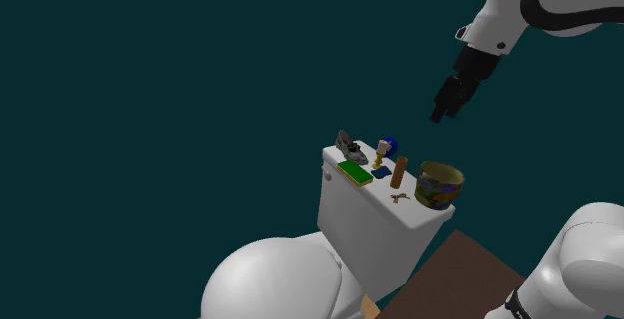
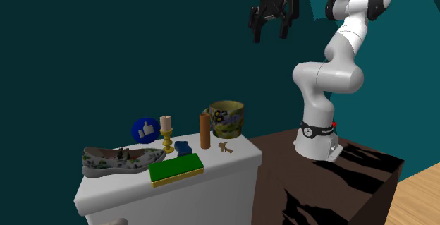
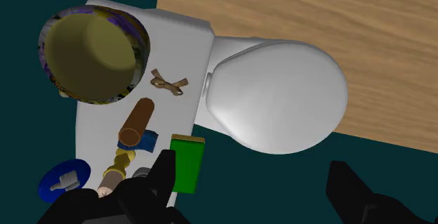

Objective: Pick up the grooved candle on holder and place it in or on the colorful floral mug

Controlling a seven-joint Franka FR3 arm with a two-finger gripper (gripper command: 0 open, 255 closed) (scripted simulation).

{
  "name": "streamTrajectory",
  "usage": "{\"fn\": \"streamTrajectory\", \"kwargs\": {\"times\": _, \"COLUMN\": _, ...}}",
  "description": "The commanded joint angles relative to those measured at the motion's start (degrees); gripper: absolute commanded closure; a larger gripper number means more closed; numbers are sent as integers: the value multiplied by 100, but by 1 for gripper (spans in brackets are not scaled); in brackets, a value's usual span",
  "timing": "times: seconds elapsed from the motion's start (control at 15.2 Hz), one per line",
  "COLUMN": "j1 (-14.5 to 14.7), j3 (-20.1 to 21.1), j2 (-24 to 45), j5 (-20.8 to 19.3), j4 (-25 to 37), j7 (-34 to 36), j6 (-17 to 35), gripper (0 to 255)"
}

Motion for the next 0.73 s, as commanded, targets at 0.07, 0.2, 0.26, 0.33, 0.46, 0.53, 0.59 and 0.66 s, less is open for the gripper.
{"fn": "streamTrajectory", "kwargs": {"times": 0.07, "j1": -12, "j3": -62, "j2": 160, "j5": -41, "j4": -2, "j7": -88, "j6": 126, "gripper": 0}}
{"fn": "streamTrajectory", "kwargs": {"times": 0.2, "j1": -33, "j3": -186, "j2": 494, "j5": -116, "j4": 14, "j7": -261, "j6": 374, "gripper": 0}}
{"fn": "streamTrajectory", "kwargs": {"times": 0.26, "j1": -43, "j3": -247, "j2": 669, "j5": -149, "j4": 34, "j7": -347, "j6": 495, "gripper": 0}}
{"fn": "streamTrajectory", "kwargs": {"times": 0.33, "j1": -52, "j3": -307, "j2": 848, "j5": -179, "j4": 60, "j7": -432, "j6": 614, "gripper": 0}}
{"fn": "streamTrajectory", "kwargs": {"times": 0.46, "j1": -66, "j3": -427, "j2": 1219, "j5": -231, "j4": 135, "j7": -601, "j6": 843, "gripper": 0}}
{"fn": "streamTrajectory", "kwargs": {"times": 0.53, "j1": -73, "j3": -486, "j2": 1410, "j5": -251, "j4": 183, "j7": -684, "j6": 953, "gripper": 0}}
{"fn": "streamTrajectory", "kwargs": {"times": 0.59, "j1": -79, "j3": -543, "j2": 1605, "j5": -268, "j4": 238, "j7": -769, "j6": 1060, "gripper": 0}}
{"fn": "streamTrajectory", "kwargs": {"times": 0.66, "j1": -83, "j3": -601, "j2": 1804, "j5": -281, "j4": 300, "j7": -852, "j6": 1163, "gripper": 0}}
